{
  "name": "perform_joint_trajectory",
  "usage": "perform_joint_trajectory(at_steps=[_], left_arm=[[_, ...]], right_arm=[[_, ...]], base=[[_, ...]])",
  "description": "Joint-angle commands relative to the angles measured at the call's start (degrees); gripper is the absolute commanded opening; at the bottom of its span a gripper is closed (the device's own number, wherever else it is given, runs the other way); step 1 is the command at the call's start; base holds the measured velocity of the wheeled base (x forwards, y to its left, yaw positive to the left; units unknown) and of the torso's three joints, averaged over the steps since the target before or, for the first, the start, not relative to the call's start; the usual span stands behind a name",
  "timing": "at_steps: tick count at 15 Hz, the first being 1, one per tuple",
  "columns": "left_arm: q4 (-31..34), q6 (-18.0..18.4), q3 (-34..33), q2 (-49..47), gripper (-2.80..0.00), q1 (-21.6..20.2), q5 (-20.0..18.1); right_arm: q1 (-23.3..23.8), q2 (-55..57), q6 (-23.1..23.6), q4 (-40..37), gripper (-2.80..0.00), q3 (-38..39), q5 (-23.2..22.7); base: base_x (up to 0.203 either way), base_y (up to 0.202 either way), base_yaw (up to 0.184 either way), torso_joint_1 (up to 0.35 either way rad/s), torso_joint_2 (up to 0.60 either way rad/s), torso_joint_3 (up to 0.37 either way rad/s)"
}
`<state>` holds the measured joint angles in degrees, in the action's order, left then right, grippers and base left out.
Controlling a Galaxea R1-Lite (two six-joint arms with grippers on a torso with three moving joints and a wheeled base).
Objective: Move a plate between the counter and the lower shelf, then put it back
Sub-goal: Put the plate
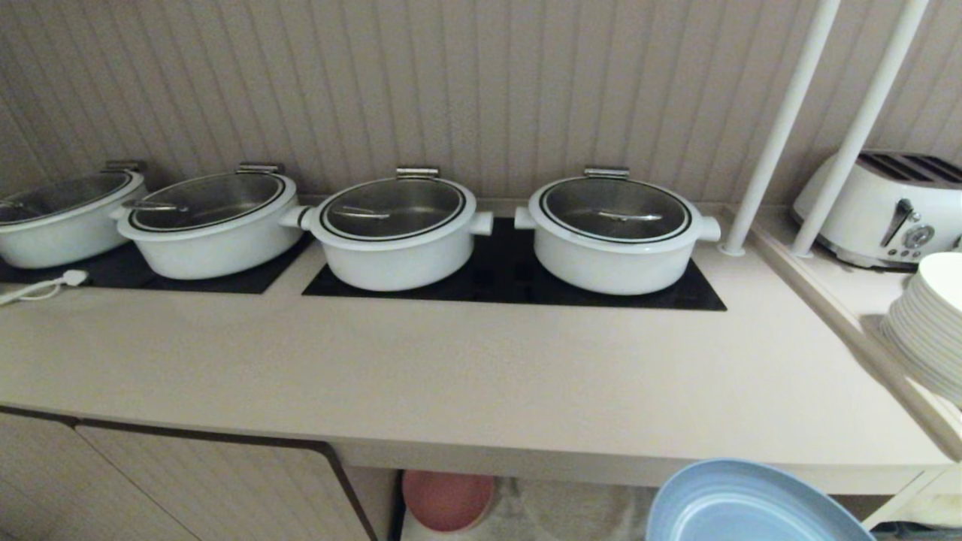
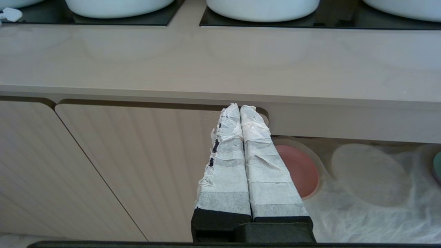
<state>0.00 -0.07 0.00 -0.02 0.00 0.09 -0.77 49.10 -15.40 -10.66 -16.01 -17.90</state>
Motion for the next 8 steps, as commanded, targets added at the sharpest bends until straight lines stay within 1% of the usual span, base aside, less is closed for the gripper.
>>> perform_joint_trajectory(at_steps=[1, 8], left_arm=[[0.0, -0.02, 0.0, 0.02, -2.8, 0.0, 0.0], [0.0, -0.02, 0.0, 0.02, -2.8, 0.0, 0.0]], right_arm=[[-0.02, 0.03, -0.07, 0.03, -2.8, -0.43, -0.3], [0.06, 0.12, -0.07, -0.06, -2.8, -1.66, -0.74]], base=[[0.0, 0.0, 0.0, 0.0, 0.0, 0.0], [0.0, 0.0, 0.0, 0.0, 0.0, 0.0]])
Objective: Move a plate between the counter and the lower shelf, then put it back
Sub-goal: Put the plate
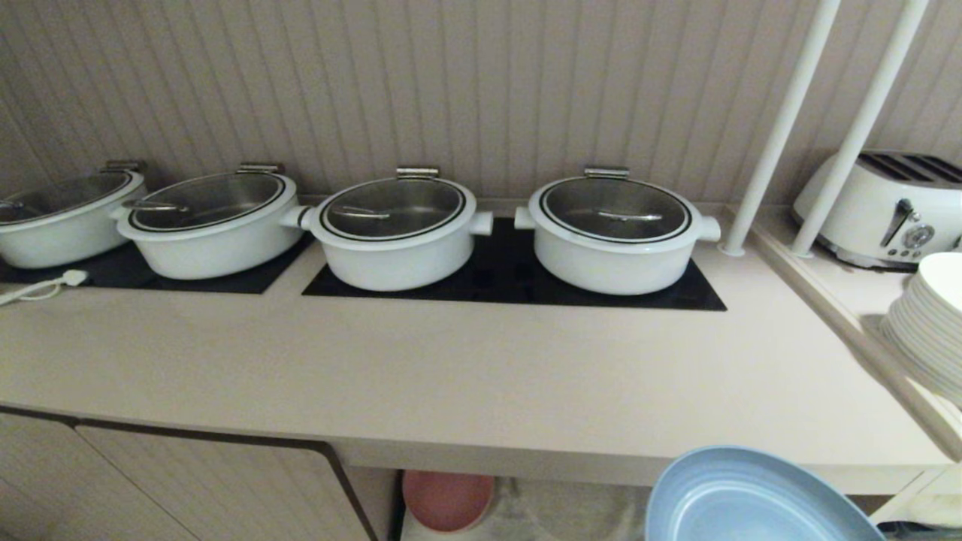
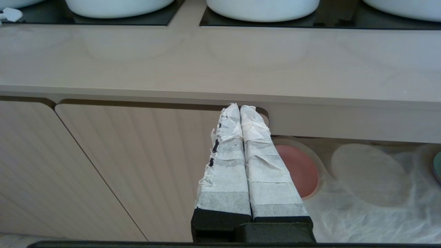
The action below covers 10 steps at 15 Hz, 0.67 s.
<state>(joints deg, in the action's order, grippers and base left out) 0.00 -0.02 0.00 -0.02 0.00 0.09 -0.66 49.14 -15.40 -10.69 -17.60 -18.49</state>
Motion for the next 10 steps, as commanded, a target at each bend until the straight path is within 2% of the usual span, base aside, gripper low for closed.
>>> perform_joint_trajectory(at_steps=[1, 10], left_arm=[[0.0, -0.06, 0.0, 0.02, -2.8, 0.0, -0.01], [0.0, 0.02, 0.0, 0.02, -2.8, 0.0, -0.01]], right_arm=[[-0.04, 0.09, -0.05, -0.04, -2.8, -0.06, -0.14], [0.04, 0.25, 0.02, -0.04, -2.8, 0.38, -0.23]], base=[[0.0, 0.0, 0.0, 0.0, 0.0, 0.0], [0.0, 0.0, 0.0, 0.0, 0.0, 0.0]])
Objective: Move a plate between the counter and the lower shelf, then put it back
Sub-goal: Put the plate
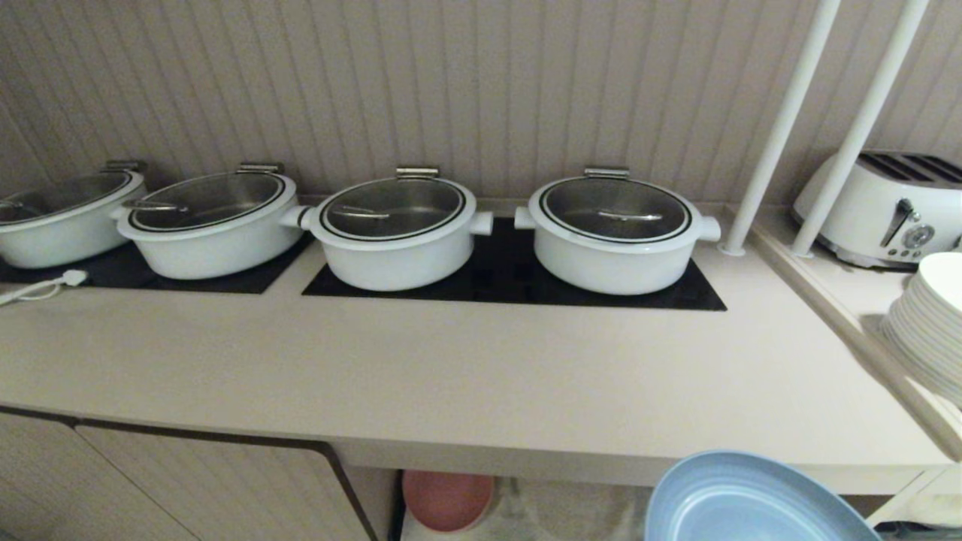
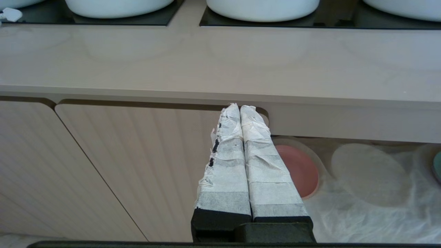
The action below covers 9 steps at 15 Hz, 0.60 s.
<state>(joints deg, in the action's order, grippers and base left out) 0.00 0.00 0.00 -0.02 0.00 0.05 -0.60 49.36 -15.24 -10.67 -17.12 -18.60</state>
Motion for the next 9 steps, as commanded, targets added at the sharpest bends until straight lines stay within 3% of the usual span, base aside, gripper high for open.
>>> perform_joint_trajectory(at_steps=[1, 9], left_arm=[[0.0, 0.0, 0.0, 0.02, -2.8, 0.0, 0.04], [0.0, 0.0, 0.0, 0.02, -2.8, 0.0, -0.05]], right_arm=[[-0.02, -0.03, -0.23, -0.06, -2.8, -0.11, -0.12], [-0.02, 0.3, -0.14, -0.06, -2.8, -0.11, -0.12]], base=[[0.0, 0.0, 0.0, 0.0, 0.0, 0.0], [0.0, 0.0, 0.0, 0.0, 0.0, 0.0]])
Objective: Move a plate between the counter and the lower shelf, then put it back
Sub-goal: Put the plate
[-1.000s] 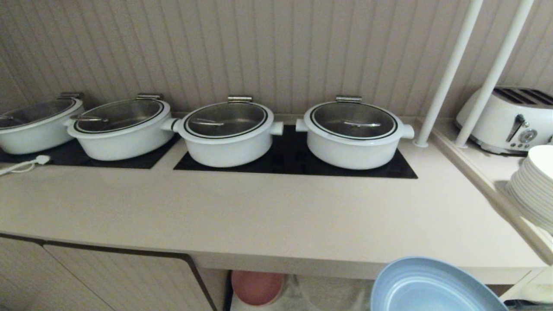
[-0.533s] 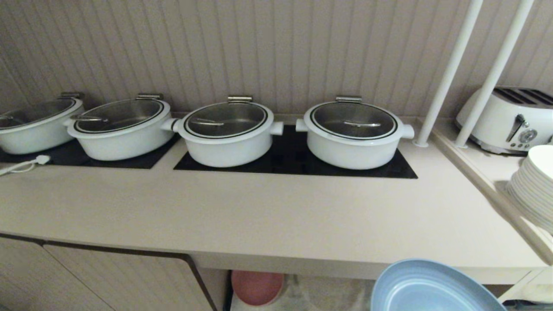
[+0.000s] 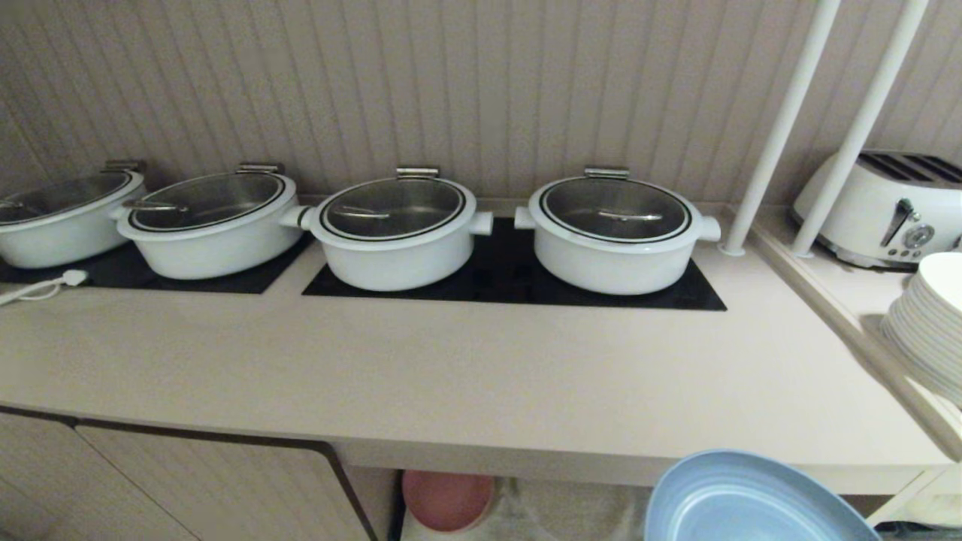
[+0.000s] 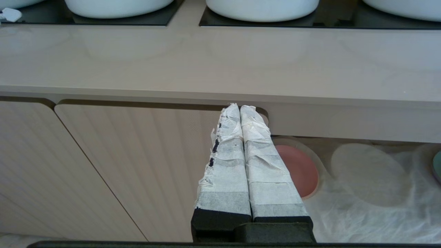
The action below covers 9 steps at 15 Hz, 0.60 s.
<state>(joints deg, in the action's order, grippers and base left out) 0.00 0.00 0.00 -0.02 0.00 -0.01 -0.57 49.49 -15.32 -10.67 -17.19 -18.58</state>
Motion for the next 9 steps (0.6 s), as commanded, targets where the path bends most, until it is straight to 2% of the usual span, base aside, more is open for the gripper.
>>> perform_joint_trajectory(at_steps=[1, 7, 9], left_arm=[[0.0, 0.0, 0.0, 0.02, -2.8, 0.0, 0.01], [0.0, -0.09, 0.0, 0.02, -2.8, 0.0, 0.01], [0.0, -0.09, 0.0, 0.02, -2.8, 0.0, 0.01]], right_arm=[[-0.04, 0.26, -0.06, -0.06, -2.8, 0.01, -0.14], [-0.04, 0.25, -0.06, -0.06, -2.8, 0.05, -0.14], [-0.04, 0.26, -0.06, -0.06, -2.8, 0.05, -0.14]], base=[[0.0, 0.0, 0.0, 0.0, 0.0, 0.0], [0.0, 0.0, 0.0, 0.0, 0.0, 0.0], [-0.003, 0.094, -0.002, 0.008, 0.0, 0.002]])
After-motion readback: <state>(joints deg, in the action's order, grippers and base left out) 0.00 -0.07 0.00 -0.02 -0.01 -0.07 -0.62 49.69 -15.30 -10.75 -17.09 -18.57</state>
